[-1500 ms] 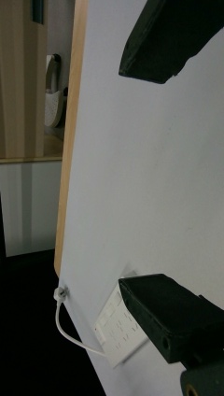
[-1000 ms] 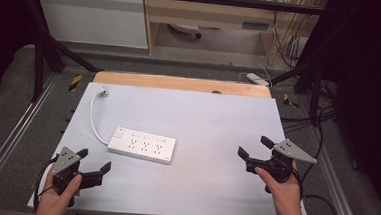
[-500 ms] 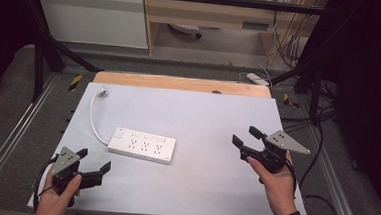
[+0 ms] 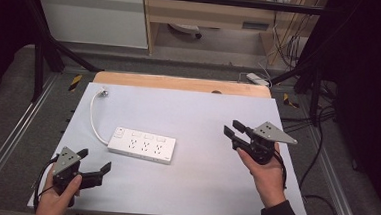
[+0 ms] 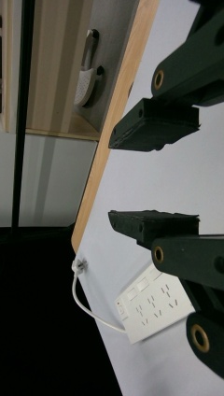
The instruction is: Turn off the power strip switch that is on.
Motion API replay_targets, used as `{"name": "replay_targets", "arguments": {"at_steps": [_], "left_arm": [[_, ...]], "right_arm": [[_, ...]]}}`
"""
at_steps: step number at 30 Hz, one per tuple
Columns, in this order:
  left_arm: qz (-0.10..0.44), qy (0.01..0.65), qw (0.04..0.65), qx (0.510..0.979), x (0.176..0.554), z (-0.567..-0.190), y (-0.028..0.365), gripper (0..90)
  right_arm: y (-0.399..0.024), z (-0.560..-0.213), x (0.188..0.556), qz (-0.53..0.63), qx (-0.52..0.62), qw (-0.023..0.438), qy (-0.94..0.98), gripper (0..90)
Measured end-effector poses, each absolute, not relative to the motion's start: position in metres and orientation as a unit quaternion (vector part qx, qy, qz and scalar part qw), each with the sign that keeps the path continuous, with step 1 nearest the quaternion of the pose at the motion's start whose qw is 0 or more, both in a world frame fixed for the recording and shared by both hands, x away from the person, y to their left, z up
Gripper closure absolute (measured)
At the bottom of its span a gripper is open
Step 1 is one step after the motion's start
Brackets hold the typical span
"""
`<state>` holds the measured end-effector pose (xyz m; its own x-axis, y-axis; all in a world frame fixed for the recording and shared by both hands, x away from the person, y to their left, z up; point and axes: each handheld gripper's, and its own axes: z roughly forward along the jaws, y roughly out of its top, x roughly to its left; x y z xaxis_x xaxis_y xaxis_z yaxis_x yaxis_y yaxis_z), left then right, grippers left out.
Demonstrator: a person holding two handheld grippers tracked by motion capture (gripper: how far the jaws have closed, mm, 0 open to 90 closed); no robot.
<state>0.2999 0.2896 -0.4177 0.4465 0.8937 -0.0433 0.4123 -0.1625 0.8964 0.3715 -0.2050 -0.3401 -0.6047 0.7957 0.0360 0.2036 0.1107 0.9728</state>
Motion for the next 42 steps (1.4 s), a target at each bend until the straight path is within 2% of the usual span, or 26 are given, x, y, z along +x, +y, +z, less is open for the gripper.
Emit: {"name": "replay_targets", "arguments": {"at_steps": [19,42], "left_arm": [[0.265,0.453,0.457,0.718,0.300,-0.418,0.289,6.1],[0.265,0.454,0.457,0.718,0.300,-0.418,0.291,6.1]], "right_arm": [[-0.179,-0.338,0.384,0.565,0.336,0.255,0.709,74.1],[-0.147,-0.340,0.401,0.574,0.330,0.239,0.711,86.1]]}}
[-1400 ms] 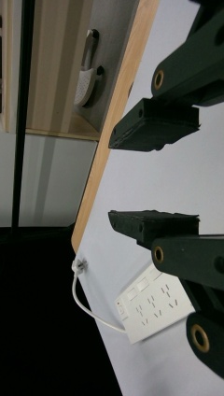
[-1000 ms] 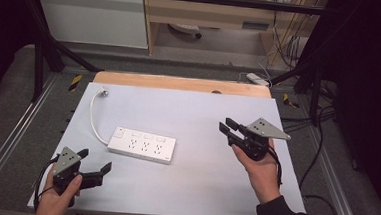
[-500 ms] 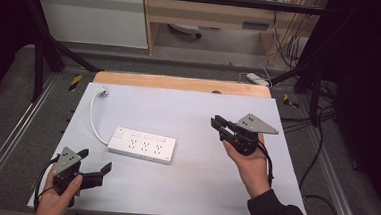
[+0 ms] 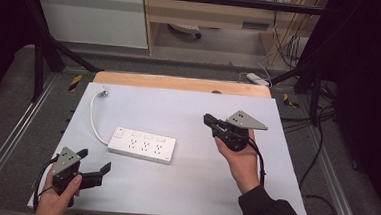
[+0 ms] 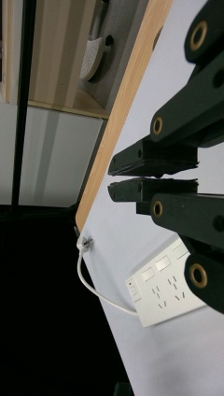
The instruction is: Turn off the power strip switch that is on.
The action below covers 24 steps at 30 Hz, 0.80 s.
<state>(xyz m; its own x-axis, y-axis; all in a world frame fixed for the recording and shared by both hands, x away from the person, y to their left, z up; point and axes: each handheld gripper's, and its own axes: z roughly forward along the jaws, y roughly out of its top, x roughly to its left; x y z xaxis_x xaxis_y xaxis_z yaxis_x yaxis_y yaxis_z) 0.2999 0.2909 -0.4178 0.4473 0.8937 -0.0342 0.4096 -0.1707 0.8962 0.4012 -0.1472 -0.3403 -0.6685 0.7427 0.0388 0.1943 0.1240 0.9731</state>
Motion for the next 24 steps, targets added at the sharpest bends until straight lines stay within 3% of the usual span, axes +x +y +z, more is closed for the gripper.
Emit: {"name": "replay_targets", "arguments": {"at_steps": [24], "left_arm": [[0.265,0.452,0.457,0.719,0.300,-0.418,0.291,6.1]], "right_arm": [[-0.114,-0.349,0.417,0.560,0.326,0.201,0.735,90.0]]}}
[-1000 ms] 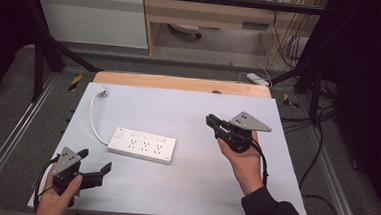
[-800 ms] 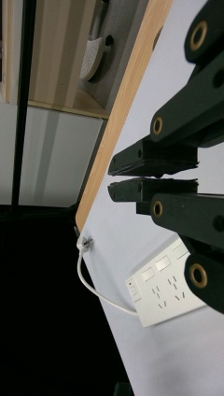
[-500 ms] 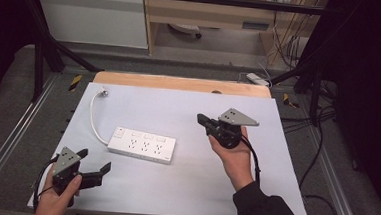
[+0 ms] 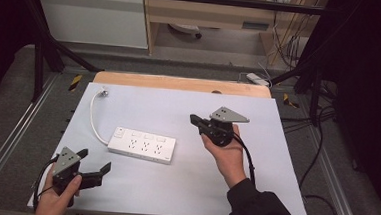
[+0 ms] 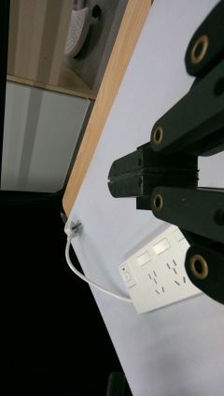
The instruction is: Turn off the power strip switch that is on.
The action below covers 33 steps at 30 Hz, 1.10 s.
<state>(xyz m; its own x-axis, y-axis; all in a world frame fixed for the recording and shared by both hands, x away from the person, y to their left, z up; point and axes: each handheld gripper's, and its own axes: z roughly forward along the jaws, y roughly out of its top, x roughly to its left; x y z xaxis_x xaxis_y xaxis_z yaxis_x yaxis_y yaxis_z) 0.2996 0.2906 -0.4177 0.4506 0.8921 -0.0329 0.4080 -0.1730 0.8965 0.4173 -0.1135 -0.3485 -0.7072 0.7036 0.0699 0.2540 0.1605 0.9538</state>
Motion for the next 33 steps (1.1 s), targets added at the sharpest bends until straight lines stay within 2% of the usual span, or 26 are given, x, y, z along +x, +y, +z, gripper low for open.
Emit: {"name": "replay_targets", "arguments": {"at_steps": [33], "left_arm": [[0.261,0.451,0.458,0.720,0.300,-0.418,0.291,6.2]], "right_arm": [[-0.070,-0.379,0.435,0.495,0.325,0.162,0.789,90.0]]}}
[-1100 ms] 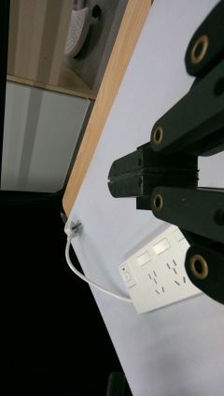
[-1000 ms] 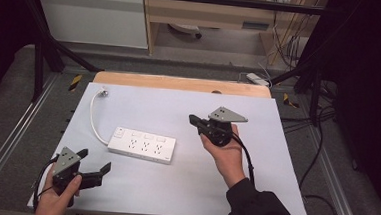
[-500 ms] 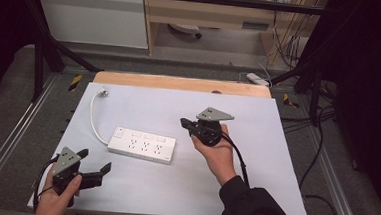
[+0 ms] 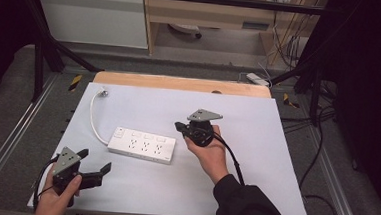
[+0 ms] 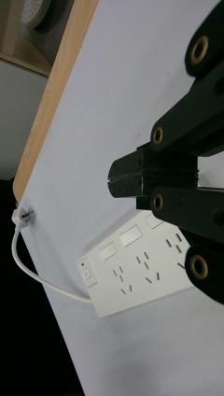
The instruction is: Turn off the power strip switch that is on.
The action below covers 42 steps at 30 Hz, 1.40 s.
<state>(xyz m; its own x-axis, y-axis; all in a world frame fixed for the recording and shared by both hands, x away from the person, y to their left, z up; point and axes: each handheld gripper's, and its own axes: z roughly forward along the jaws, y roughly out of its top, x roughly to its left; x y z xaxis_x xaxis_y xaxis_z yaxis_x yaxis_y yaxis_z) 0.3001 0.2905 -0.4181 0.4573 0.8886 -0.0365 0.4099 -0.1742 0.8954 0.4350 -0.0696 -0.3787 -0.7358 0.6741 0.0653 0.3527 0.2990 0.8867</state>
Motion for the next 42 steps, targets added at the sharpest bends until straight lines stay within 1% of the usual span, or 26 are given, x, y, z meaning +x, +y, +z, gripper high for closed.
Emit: {"name": "replay_targets", "arguments": {"at_steps": [15,42], "left_arm": [[0.260,0.449,0.456,0.723,0.300,-0.419,0.290,6.2],[0.254,0.444,0.452,0.730,0.300,-0.420,0.288,6.3]], "right_arm": [[-0.058,-0.393,0.441,0.481,0.325,0.155,0.799,90.0],[-0.041,-0.412,0.441,0.468,0.320,0.146,0.811,90.0]]}}
